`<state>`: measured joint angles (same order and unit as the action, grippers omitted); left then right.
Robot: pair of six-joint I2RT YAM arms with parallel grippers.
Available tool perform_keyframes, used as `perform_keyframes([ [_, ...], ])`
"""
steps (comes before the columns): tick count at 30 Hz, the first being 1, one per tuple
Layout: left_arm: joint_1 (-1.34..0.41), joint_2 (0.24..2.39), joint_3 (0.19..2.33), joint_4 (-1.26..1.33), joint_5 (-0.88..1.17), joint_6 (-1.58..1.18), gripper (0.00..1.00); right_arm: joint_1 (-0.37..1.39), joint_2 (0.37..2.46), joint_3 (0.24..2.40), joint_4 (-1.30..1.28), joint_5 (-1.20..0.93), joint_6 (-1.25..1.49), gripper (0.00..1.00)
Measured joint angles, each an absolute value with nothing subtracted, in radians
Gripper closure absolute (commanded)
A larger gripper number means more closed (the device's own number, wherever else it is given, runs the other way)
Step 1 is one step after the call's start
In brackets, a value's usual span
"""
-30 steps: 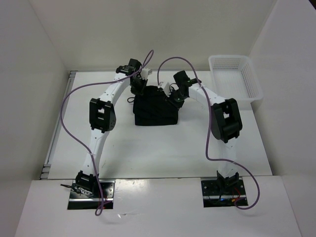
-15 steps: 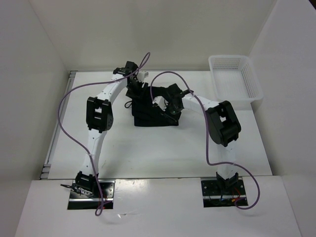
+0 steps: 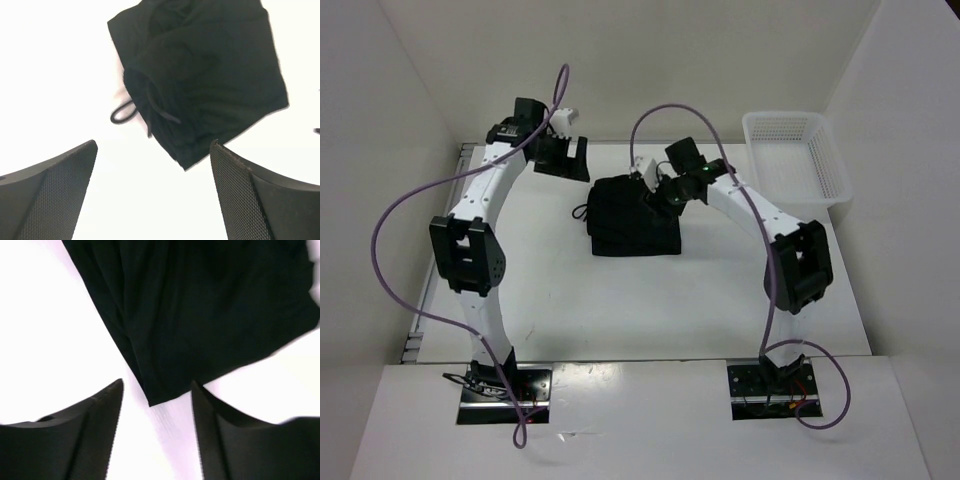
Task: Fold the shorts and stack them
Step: Fold the shorts
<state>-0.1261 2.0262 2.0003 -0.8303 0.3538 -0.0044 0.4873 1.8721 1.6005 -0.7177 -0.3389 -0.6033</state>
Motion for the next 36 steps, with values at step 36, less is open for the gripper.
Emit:
perform_keyframes([
  [36, -0.099, 1.773, 1.394, -0.562, 0.459, -0.005, 0.00, 0.063, 1.697, 1.478, -0.278, -0.310, -0.320, 0.31],
])
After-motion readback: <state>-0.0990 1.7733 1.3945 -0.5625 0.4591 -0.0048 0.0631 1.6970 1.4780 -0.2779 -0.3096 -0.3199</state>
